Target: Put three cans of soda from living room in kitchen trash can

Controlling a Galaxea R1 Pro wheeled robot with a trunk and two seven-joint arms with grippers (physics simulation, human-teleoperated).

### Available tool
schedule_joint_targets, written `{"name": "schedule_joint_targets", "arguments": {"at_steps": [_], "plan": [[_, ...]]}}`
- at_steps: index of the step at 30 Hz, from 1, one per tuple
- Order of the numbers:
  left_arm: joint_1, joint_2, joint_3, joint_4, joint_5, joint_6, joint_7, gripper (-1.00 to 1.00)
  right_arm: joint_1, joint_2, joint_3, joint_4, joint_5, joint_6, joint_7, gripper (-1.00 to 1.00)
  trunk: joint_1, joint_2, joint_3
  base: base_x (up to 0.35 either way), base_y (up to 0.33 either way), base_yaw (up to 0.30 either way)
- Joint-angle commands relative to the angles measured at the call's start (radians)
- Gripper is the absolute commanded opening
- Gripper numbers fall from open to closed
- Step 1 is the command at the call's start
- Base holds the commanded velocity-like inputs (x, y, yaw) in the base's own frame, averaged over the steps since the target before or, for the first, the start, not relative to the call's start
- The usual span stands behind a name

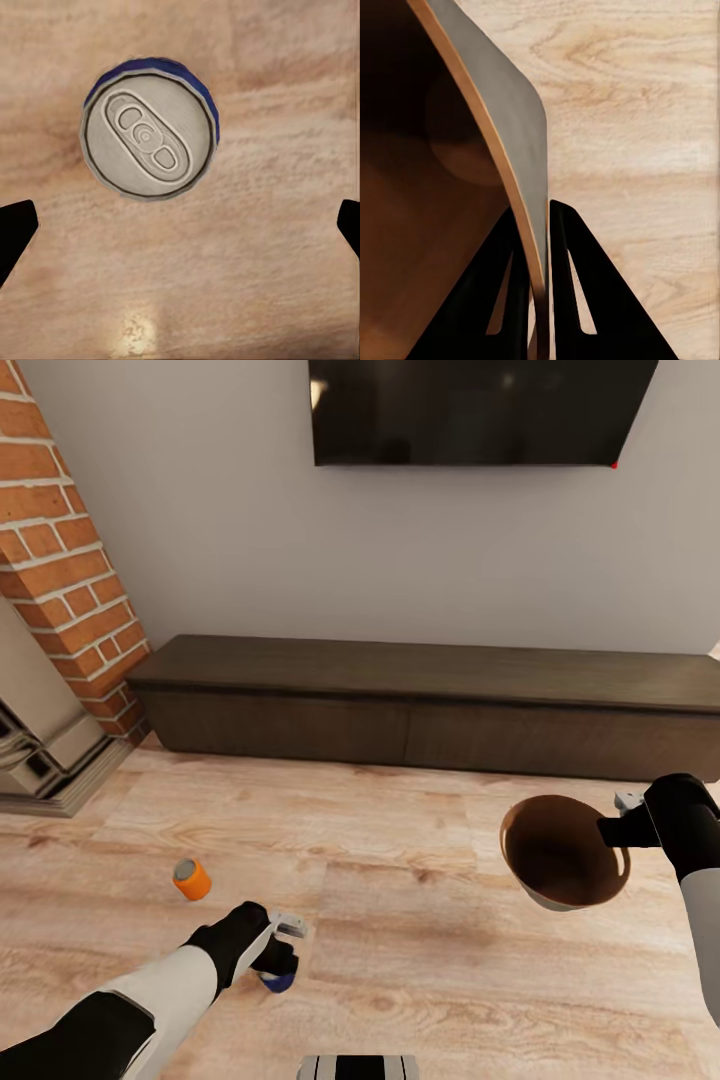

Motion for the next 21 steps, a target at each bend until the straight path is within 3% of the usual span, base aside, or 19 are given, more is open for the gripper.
{"name": "schedule_joint_targets", "arguments": {"at_steps": [1,21], "plan": [[0.000,0.000,0.000,-0.003,0.000,0.000,0.000,1.00,-0.001,0.000,-0.001,0.000,-0.014,0.004,0.004,-1.00,0.000,0.000,0.000,0.257,0.011,0.000],[0.005,0.001,-0.003,-0.026,0.000,-0.001,-0.003,1.00,-0.001,0.003,0.002,0.000,-0.013,0.004,0.004,-1.00,0.000,0.000,-0.001,0.112,0.014,0.000]]}}
